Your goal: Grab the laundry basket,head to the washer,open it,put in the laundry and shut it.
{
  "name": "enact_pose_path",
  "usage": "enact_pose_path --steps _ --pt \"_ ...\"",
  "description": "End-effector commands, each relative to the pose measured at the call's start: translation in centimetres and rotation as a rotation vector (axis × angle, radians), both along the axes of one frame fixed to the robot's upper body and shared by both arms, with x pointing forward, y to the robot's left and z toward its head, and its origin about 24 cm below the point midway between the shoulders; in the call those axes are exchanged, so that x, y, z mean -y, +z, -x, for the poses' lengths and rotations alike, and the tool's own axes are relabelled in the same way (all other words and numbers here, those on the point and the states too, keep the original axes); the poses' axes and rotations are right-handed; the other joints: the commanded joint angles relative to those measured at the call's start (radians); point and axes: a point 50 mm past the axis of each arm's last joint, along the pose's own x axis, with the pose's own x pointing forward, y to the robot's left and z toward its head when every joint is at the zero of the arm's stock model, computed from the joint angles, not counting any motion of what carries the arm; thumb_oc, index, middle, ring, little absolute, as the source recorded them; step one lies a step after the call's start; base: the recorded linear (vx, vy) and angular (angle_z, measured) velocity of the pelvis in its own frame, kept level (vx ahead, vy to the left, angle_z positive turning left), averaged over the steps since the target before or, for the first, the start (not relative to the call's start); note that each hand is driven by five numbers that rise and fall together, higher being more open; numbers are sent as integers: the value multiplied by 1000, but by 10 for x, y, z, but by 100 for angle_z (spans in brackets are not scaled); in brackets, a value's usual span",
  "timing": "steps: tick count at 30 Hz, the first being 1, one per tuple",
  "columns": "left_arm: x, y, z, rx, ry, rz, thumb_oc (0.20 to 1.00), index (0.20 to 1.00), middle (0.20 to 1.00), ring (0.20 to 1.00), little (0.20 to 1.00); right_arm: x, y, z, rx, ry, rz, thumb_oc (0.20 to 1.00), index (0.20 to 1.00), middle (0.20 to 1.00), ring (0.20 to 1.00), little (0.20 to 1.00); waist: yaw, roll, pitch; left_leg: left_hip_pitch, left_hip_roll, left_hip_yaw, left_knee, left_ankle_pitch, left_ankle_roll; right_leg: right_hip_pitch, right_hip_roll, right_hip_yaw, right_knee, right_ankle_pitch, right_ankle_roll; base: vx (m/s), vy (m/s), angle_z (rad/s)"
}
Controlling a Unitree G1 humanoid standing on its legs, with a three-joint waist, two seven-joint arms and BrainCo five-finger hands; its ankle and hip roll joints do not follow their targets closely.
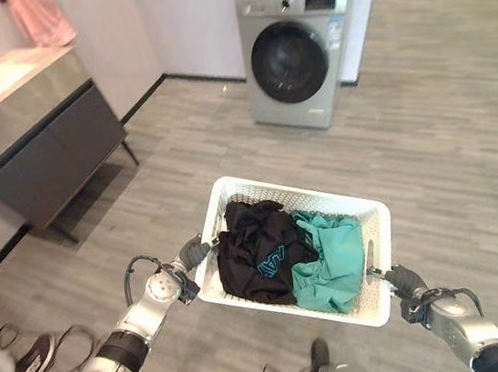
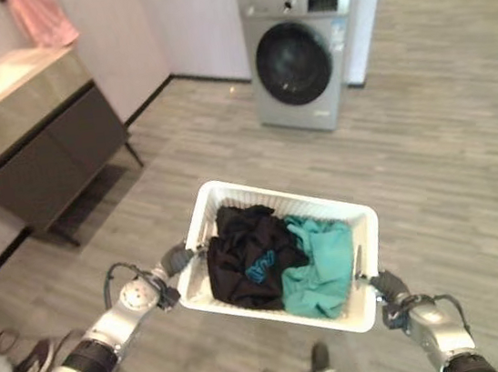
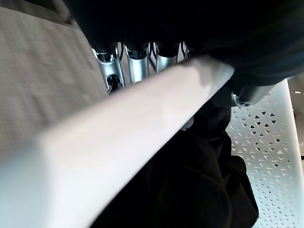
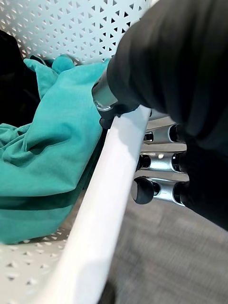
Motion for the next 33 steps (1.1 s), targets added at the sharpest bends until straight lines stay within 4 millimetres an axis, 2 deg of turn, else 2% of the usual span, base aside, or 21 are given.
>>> enact_pose_path --steps 1,4,6,7,8,9,13,18,19,21,22,23,25,26,27,28,29,30,31,32,33 --pt "-49 40 -12 155 171 32 200 200 200 200 200 36 37 -14 170 -92 17 200 200 200 200 200 68 -65 -14 -161 82 30 39 187 59 73 -47 45 -42 -104 121 127 -159 -41" --pt "-48 42 -12 155 171 48 200 200 200 200 200 36 39 -15 168 -87 21 200 200 200 200 200 91 -70 3 -227 98 54 -26 160 64 108 -48 49 -47 -124 124 165 -73 -35" --pt "-50 42 -11 160 181 54 200 200 200 200 200 34 42 -15 178 -62 31 200 200 200 200 200 116 -62 13 -269 64 48 -222 147 62 135 -39 65 -41 -149 135 290 58 -11" --pt "-50 42 -11 165 183 52 200 200 200 200 200 34 44 -14 186 -49 43 200 200 200 200 200 131 -53 14 -261 43 20 -499 176 47 164 -36 69 -37 -184 144 408 116 -29" --pt "-49 44 -13 168 180 51 200 200 200 200 200 33 45 -15 195 -48 43 200 200 200 200 200 137 -48 14 -244 31 -6 -622 186 45 174 -35 70 -27 -198 144 403 112 -23" --pt "-49 44 -14 168 180 46 200 200 200 200 200 33 45 -14 197 -47 46 200 200 200 200 200 142 -40 10 -237 21 -41 -714 203 43 174 -26 71 -21 -207 143 185 44 -4" --pt "-46 40 -15 156 173 35 200 200 200 200 200 32 46 -17 215 -54 46 200 200 200 200 200 148 -36 16 -267 -23 -103 -878 221 33 216 -17 71 -1 -260 141 251 29 -4" --pt "-46 40 -15 156 173 35 200 200 200 200 200 32 46 -17 215 -54 46 200 200 200 200 200 148 -36 16 -266 -23 -103 -878 221 33 216 -17 71 -1 -261 141 73 18 -5" --pt "-46 40 -16 154 174 33 200 200 200 200 200 28 45 -20 225 -56 36 200 200 200 200 200 152 -35 18 -294 -36 -78 -855 218 31 243 -17 83 14 -283 142 579 186 -24" --pt "-50 39 -14 149 178 29 200 200 200 200 200 20 40 -24 215 -46 20 200 200 200 200 200 171 -27 -19 -271 -52 -112 -787 223 48 280 -35 114 40 -310 162 928 421 7" --pt "-58 41 -13 149 188 -4 200 200 200 200 200 10 30 -25 190 -57 -34 200 200 200 200 200 186 -54 -62 -208 -119 -73 -674 103 127 210 -131 171 350 -208 228 830 485 -31" --pt "-58 41 -13 149 188 -4 200 200 200 200 200 10 30 -25 190 -57 -34 200 200 200 200 200 187 -53 -65 -210 -117 -73 -675 105 127 206 -129 172 350 -206 228 802 510 -100" --pt "-61 44 -12 161 189 -17 200 200 200 200 200 4 29 -29 190 -46 -50 200 200 200 200 200 163 -31 -47 -135 -133 -49 -679 54 180 74 -166 184 613 -54 257 261 226 -94" --pt "-61 44 -12 161 189 -17 200 200 200 200 200 4 29 -29 190 -46 -50 200 200 200 200 200 164 -33 -46 -135 -134 -48 -678 54 181 72 -168 186 617 -57 257 329 259 -29" --pt "-62 47 -12 167 189 -16 200 200 200 200 200 0 28 -30 191 -41 -66 200 200 200 200 200 154 -10 -35 -72 -120 -31 -699 30 193 -18 -209 129 672 -68 249 173 113 -22" --pt "-62 47 -12 167 189 -16 200 200 200 200 200 0 28 -30 190 -40 -66 200 200 200 200 200 152 -12 -33 -70 -122 -32 -699 29 193 -16 -212 128 676 -72 249 386 144 -42" --pt "-62 47 -12 168 192 -8 200 200 200 200 200 1 27 -29 184 -42 -75 200 200 200 200 200 129 -6 -25 -31 -130 -44 -716 15 194 -74 -189 105 573 -117 231 217 23 -28" --pt "-63 47 -11 167 193 -8 200 200 200 200 200 1 26 -29 184 -41 -74 200 200 200 200 200 127 -5 -24 -28 -129 -46 -716 14 193 -70 -188 102 570 -117 231 403 -23 -2" --pt "-64 48 -11 172 194 -9 200 200 200 200 200 1 27 -29 183 -39 -77 200 200 200 200 200 113 -9 -15 -1 -140 -57 -723 -4 183 -97 -156 102 413 -156 228 192 -55 13" --pt "-64 48 -11 172 194 -9 200 200 200 200 200 1 27 -29 183 -39 -77 200 200 200 200 200 111 -6 -15 0 -137 -59 -725 -3 182 -92 -153 98 404 -151 227 291 -106 6" --pt "-64 49 -12 183 198 -6 200 200 200 200 200 2 27 -30 187 -43 -73 200 200 200 200 200 107 -12 -8 15 -142 -66 -725 -21 172 -114 -144 104 262 -140 235 302 -139 24"
